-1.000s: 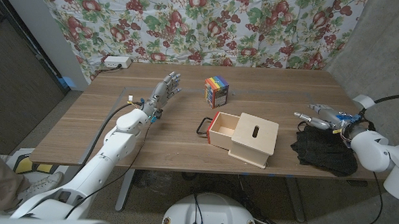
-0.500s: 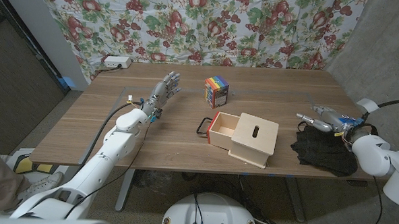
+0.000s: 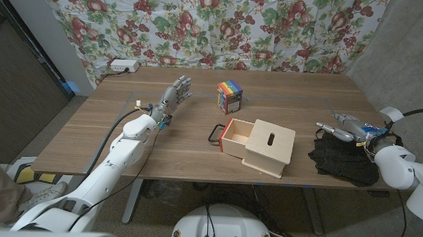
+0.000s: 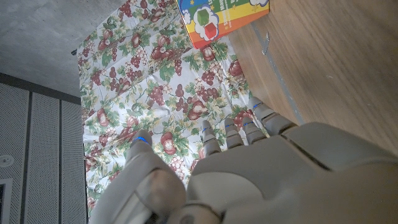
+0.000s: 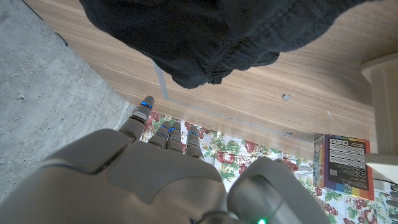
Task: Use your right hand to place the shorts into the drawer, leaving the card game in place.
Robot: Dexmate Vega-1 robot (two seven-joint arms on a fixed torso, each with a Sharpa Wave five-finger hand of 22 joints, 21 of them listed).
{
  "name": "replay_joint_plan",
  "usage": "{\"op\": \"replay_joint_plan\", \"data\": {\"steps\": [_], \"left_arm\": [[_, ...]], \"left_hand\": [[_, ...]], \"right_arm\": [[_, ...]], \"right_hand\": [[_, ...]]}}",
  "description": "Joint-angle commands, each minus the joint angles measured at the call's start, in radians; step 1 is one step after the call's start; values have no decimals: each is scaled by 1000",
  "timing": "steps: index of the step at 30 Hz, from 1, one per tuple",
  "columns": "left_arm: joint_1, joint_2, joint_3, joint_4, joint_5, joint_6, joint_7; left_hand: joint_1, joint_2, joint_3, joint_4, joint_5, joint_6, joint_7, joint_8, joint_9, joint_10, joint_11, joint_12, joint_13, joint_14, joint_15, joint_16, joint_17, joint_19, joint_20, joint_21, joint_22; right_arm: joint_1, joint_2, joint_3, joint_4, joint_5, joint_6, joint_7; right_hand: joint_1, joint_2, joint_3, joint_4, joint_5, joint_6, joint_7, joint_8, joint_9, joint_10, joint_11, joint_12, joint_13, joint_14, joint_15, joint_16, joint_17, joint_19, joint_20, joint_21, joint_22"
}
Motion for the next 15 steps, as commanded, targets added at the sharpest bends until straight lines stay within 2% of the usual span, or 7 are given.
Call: {"op": "replay_joint_plan", "data": {"steps": [1,6,11,15], "left_arm": [[-1,-4,-9,6,-6,2,-4],[0,-5,-10,6,-9,5,-10],[0,-7,-11,8,-8,2,-10],[2,-7,-12,6,-7,2,-9]], "left_hand": [[7,-3,2,3,-3,7,-7,1,1,1,2,1,4,-8,-15,4,4,9,-1,4,3],[7,-3,2,3,-3,7,-7,1,1,1,1,1,4,-8,-15,4,4,8,-1,4,3],[7,-3,2,3,-4,8,-7,2,2,0,2,1,4,-8,-15,4,4,8,-1,4,3],[7,-3,2,3,-4,9,-7,2,2,0,1,1,4,-8,-15,4,4,8,-1,4,3]], "right_arm": [[-1,-9,-7,12,3,-3,11],[-2,-10,-8,14,5,-4,10],[-10,-15,-6,13,0,-16,14],[-21,-17,0,9,-3,-23,18]], "right_hand": [[29,3,-1,-14,16,-2,1,2,4,-5,3,-4,2,14,6,8,2,33,30,10,4],[50,3,2,-25,24,0,-1,5,5,-16,7,-8,3,24,17,9,2,66,44,16,5],[66,4,5,-33,29,13,-5,11,5,-20,10,-10,3,20,20,6,2,75,49,14,5],[79,5,7,-40,34,18,-7,12,5,-27,11,-12,3,14,21,2,2,64,52,6,5]]}}
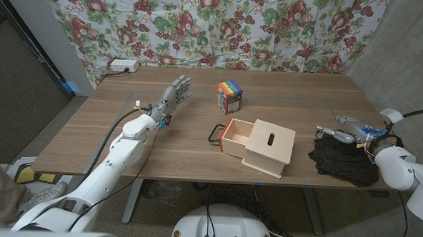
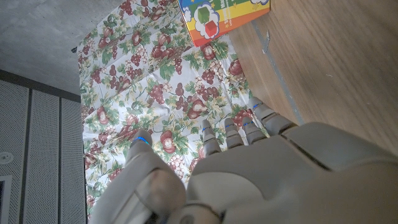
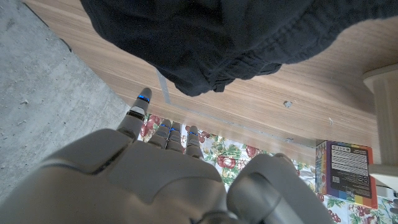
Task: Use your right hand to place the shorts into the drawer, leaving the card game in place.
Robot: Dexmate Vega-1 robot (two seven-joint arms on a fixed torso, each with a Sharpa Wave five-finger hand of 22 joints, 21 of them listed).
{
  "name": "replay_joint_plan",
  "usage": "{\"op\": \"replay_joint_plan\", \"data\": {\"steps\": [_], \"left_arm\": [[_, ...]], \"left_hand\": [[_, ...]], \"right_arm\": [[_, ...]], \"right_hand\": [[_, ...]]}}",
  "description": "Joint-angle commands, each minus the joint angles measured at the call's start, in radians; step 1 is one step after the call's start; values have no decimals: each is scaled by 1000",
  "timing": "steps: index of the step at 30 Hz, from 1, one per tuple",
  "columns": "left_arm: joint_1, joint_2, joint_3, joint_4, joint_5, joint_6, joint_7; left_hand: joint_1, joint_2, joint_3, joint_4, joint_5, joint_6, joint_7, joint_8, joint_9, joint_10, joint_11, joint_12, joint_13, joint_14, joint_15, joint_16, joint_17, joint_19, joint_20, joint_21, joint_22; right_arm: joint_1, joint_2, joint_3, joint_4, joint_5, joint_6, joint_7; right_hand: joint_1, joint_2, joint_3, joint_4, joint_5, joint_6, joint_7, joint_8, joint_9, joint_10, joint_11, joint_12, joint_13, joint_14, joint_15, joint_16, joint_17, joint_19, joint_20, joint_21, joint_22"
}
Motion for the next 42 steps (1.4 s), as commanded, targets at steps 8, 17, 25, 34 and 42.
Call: {"op": "replay_joint_plan", "data": {"steps": [8,17,25,34,42], "left_arm": [[4,-3,-4,-1,-3,4,-6],[2,-4,-4,2,-3,5,-9],[2,-6,-6,7,-1,-1,-7],[10,-6,-6,-1,-3,4,-6],[9,-6,-6,0,-3,2,-7]], "left_hand": [[7,-2,2,3,0,5,-2,2,1,0,1,1,4,-8,-16,4,4,8,-2,4,3],[8,-2,2,3,0,6,-2,2,1,0,2,1,4,-8,-15,4,4,8,-2,4,3],[8,-2,2,3,-1,6,-2,2,1,0,2,1,4,-8,-15,4,4,7,-2,4,3],[8,-2,2,3,-1,6,-2,2,1,0,2,1,4,-8,-15,4,4,7,-3,4,3],[9,-1,2,3,-1,8,-2,2,1,1,2,2,4,-7,-15,4,4,7,-3,4,3]], "right_arm": [[-33,-2,10,-7,-19,-25,3],[-45,6,10,-14,-30,-39,2],[-41,11,-9,-12,-38,-59,-14],[-37,13,-22,-5,-29,-63,-29],[-43,10,-25,-11,-25,-75,-38]], "right_hand": [[37,-1,1,-20,17,15,-5,6,5,-21,3,-5,3,-27,-2,-7,3,-30,-11,-18,2],[47,-8,-2,-27,22,18,-5,6,5,-29,-4,-7,3,-37,-5,-10,3,-41,-15,-25,3],[56,-15,-7,-33,32,19,-7,4,5,-33,-5,-6,3,-59,-3,-13,4,-87,-15,-42,4],[60,-17,-9,-35,37,20,-6,4,6,-34,-6,-5,3,-62,-3,-11,4,-91,-14,-41,4],[62,-17,-10,-36,40,13,-3,1,6,-37,-6,-6,3,-61,-2,-9,4,-93,-14,-40,4]]}}
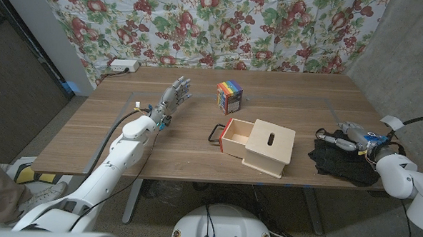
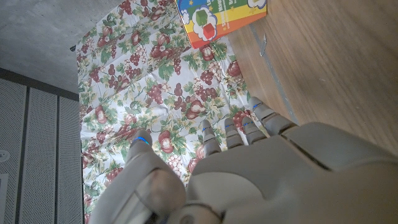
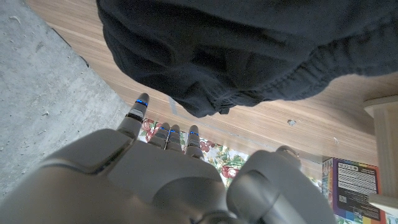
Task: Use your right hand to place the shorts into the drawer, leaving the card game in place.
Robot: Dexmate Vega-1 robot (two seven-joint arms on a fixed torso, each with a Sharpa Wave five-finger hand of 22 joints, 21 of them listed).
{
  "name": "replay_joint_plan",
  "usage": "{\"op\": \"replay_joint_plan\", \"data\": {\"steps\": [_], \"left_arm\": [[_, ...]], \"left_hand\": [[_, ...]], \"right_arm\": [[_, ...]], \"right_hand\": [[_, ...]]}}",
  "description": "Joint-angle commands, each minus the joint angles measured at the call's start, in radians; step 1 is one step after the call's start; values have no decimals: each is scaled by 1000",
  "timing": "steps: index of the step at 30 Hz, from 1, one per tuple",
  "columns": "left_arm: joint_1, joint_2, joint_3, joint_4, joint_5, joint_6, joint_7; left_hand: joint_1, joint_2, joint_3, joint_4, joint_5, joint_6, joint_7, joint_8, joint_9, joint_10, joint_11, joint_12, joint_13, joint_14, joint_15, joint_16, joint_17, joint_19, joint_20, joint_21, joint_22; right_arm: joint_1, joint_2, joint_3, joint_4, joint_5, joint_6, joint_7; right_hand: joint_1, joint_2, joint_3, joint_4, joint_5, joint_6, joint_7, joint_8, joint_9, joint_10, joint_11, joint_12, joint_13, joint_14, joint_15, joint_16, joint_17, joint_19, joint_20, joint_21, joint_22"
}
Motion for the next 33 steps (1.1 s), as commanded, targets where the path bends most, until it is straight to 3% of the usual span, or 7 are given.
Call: {"op": "replay_joint_plan", "data": {"steps": [1,13,15,22,24,25,33], "left_arm": [[2,-1,0,-1,-1,-1,-1],[-9,-2,1,16,1,-6,-10],[-9,-2,0,17,0,-6,-11],[-4,-3,-3,14,-1,-7,-10],[-3,-3,-4,14,-3,-7,-9],[-4,-4,-5,15,-3,-8,-9],[-4,-4,-6,14,-5,-6,-12]], "left_hand": [[9,-1,2,3,-1,9,-2,2,1,1,2,2,4,-7,-15,4,4,7,-3,4,3],[9,-1,2,4,-2,11,-2,2,1,0,1,1,4,-8,-14,4,4,7,-3,4,3],[9,-1,2,4,-2,11,-2,2,1,0,1,1,4,-8,-14,4,4,7,-3,4,3],[9,-1,2,4,-2,11,-2,2,1,0,2,1,4,-8,-14,4,4,7,-2,4,3],[9,-1,2,4,-2,11,-2,2,1,0,2,1,4,-8,-14,4,4,7,-2,4,3],[9,-1,2,4,-2,11,-2,2,1,0,2,1,4,-8,-14,4,4,7,-2,4,3],[8,-1,1,4,-2,12,-2,2,1,-1,2,1,4,-8,-15,5,4,7,-2,4,3]], "right_arm": [[-4,1,-13,-2,9,-19,-16],[10,-19,-46,-7,21,-45,-22],[14,-21,-52,-7,26,-50,-25],[23,-36,-72,-7,38,-67,-34],[28,-50,-84,-9,37,-82,-30],[30,-55,-86,-9,41,-84,-27],[46,-89,-121,-8,58,-121,-28]], "right_hand": [[8,-5,-3,-2,9,2,8,1,6,-11,0,-3,4,-5,0,3,4,-8,1,2,4],[9,-3,-5,-2,14,-8,8,-3,6,-22,0,-5,4,-11,1,3,5,-10,-3,3,5],[11,-3,-6,-3,17,-10,9,-4,6,-24,9,-5,4,-12,19,4,5,-10,-3,4,5],[14,-2,-7,-4,21,-20,10,-7,7,-28,14,-6,4,-16,26,3,4,-11,-5,5,5],[18,-2,-7,-6,23,-22,12,-7,7,-33,30,-7,4,-18,29,3,4,-11,-5,5,5],[23,-1,-8,-8,27,-22,11,-6,7,-30,50,-4,4,-18,39,4,4,-11,-6,6,5],[32,1,-8,-12,33,-33,17,-9,7,-44,74,-8,4,-26,57,2,3,-13,-2,6,4]]}}
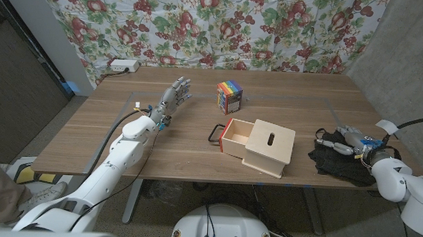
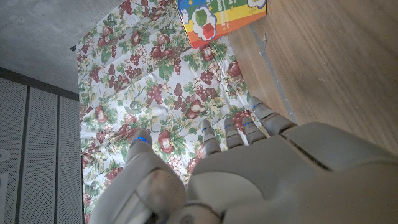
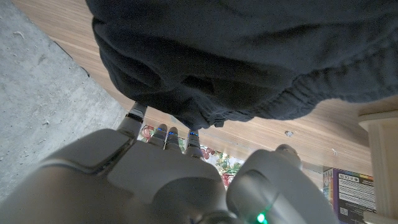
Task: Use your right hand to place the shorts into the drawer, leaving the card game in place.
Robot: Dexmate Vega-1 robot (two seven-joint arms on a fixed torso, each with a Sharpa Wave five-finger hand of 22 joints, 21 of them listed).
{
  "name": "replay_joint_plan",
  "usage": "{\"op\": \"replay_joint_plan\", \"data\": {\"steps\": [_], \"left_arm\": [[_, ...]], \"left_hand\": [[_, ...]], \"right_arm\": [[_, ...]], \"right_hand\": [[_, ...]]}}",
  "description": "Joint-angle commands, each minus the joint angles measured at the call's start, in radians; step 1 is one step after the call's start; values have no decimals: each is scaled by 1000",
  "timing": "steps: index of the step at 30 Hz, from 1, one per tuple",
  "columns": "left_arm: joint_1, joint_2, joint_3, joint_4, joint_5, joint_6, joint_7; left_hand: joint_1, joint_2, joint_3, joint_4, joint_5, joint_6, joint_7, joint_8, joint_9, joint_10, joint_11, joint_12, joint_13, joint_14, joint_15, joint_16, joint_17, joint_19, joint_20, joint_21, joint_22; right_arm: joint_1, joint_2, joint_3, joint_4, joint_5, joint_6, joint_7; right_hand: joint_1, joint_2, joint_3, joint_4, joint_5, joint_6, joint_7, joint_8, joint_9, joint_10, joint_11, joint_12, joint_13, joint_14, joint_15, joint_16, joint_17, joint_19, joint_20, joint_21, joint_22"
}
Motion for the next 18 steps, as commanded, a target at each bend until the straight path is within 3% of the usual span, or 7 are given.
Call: {"op": "replay_joint_plan", "data": {"steps": [1,8,18], "left_arm": [[1,-1,-4,0,-2,-1,-2],[-5,-3,-2,3,0,-12,-6],[-13,-3,4,4,1,-18,-10]], "left_hand": [[8,-1,1,4,-2,7,-7,2,1,0,2,1,4,-8,-14,5,4,7,-2,4,3],[6,-1,1,5,-3,8,-7,2,1,1,1,2,4,-7,-15,5,4,7,-2,5,3],[4,-1,0,7,-3,8,-7,2,2,2,1,2,4,-6,-14,5,4,8,-2,5,3]], "right_arm": [[22,-45,-50,-1,22,-53,-5],[17,-47,-62,3,45,-64,-41],[1,-51,-69,5,75,-85,-86]], "right_hand": [[14,6,-2,-7,7,-11,0,-1,2,-4,16,-4,4,-6,9,2,3,-9,6,6,5],[19,6,-2,-9,9,-17,3,-2,2,-10,20,-6,4,-8,11,2,2,-10,9,6,4],[40,8,-1,-19,19,-41,10,-6,3,-21,28,-6,3,6,24,8,1,37,13,22,4]]}}
